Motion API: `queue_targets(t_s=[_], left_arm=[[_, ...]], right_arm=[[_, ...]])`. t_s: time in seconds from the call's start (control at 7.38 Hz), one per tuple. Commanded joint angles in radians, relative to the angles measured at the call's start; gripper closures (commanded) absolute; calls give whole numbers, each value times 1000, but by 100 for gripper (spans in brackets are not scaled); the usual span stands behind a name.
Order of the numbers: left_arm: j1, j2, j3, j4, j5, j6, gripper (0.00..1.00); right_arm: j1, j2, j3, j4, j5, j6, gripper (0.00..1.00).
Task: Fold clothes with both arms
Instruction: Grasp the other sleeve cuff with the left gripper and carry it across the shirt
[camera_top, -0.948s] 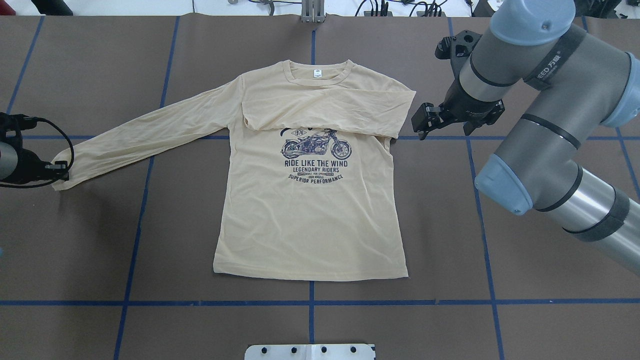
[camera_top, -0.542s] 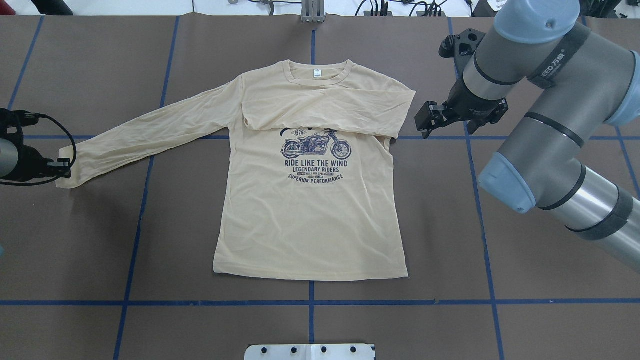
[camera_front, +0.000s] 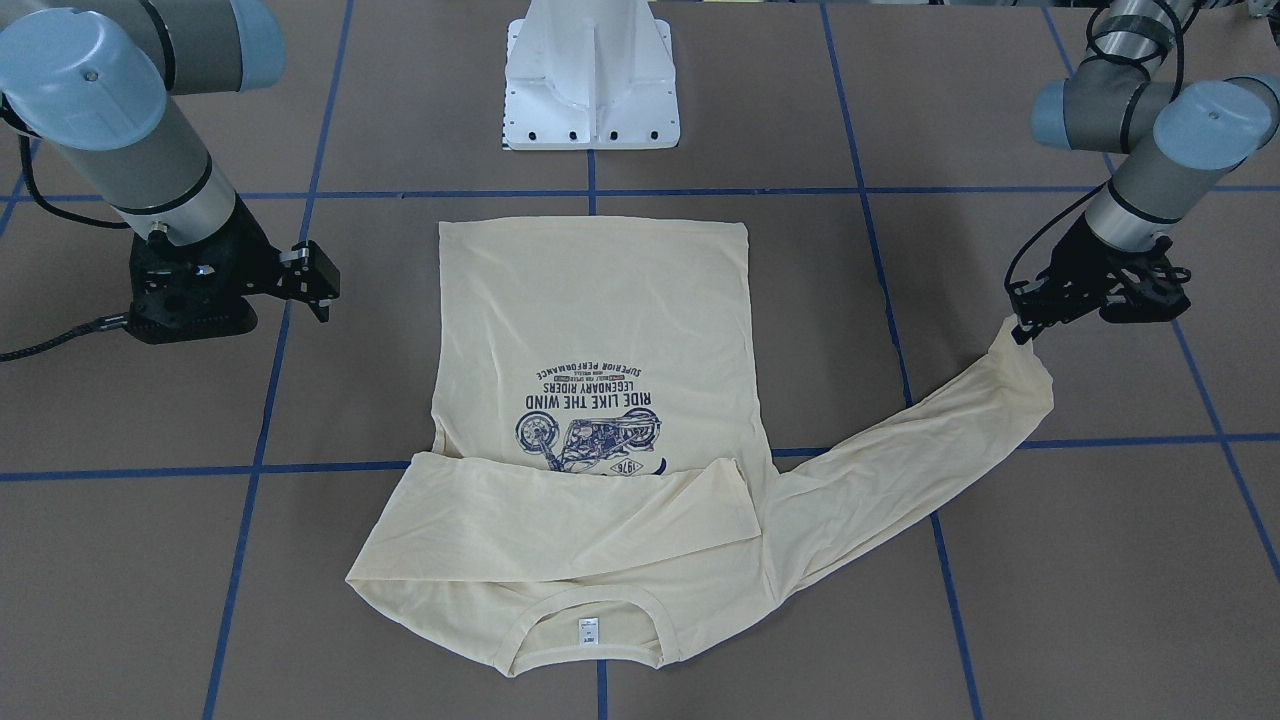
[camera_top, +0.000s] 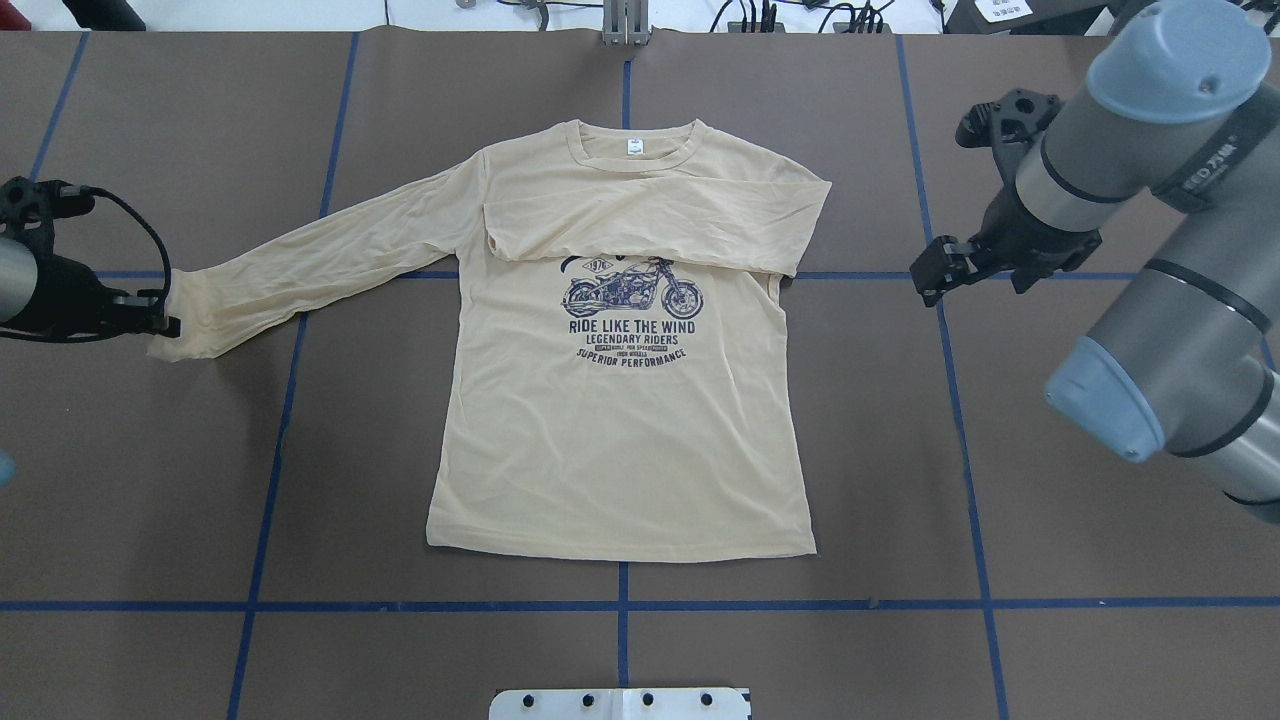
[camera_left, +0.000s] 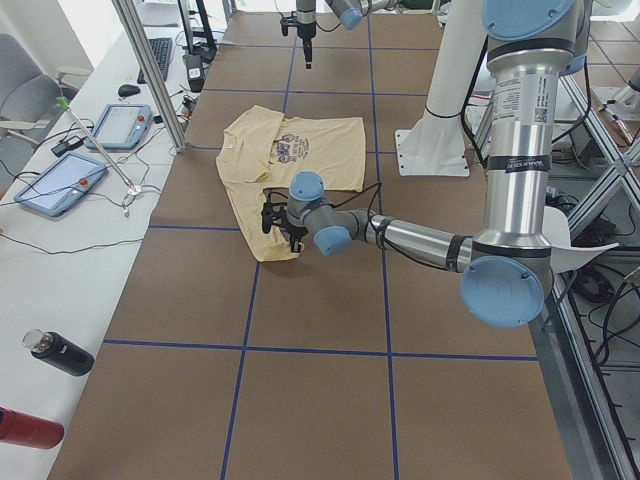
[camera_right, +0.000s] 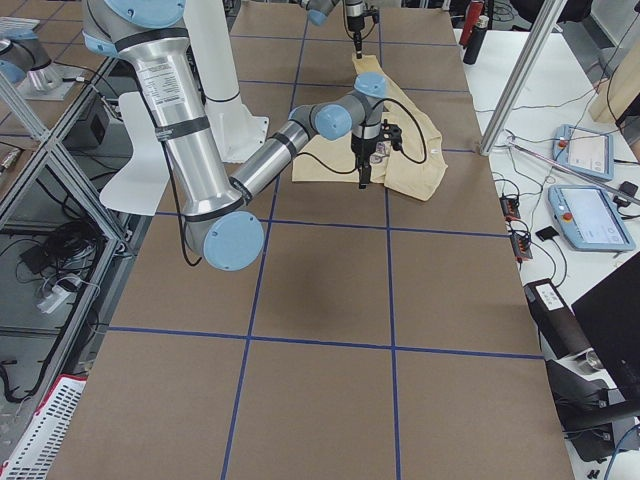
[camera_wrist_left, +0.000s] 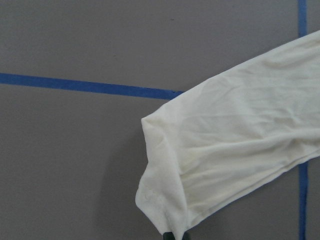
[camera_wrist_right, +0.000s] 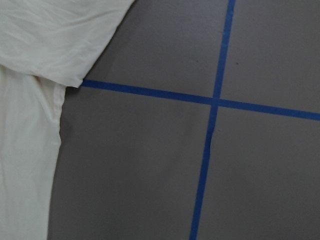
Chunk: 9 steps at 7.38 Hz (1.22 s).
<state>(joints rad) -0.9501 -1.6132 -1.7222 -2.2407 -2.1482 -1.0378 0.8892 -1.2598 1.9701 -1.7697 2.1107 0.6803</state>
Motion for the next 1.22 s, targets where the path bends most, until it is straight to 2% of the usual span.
queue_targets(t_s=[0.0, 0.14, 0.27, 0.68, 0.81, 1.08], left_arm=[[-45, -246, -4, 216, -85, -10, 100], [-52, -372, -4, 374, -88, -11, 100], [-53, -446, 4, 433, -97, -37, 100], [-55, -606, 21, 432, -191, -257, 100], [-44, -698, 68, 432, -191, -336, 100], [51, -873, 223, 414, -182, -462, 100]], right_arm=[[19, -154, 64, -1, 0, -132, 0], [42, -193, 64, 1, 0, -184, 0], [49, -208, 62, 1, 0, -205, 0], [50, -214, 52, 1, 0, -205, 0], [51, -214, 50, -1, -1, -203, 0], [51, -214, 32, 1, -3, -202, 0]])
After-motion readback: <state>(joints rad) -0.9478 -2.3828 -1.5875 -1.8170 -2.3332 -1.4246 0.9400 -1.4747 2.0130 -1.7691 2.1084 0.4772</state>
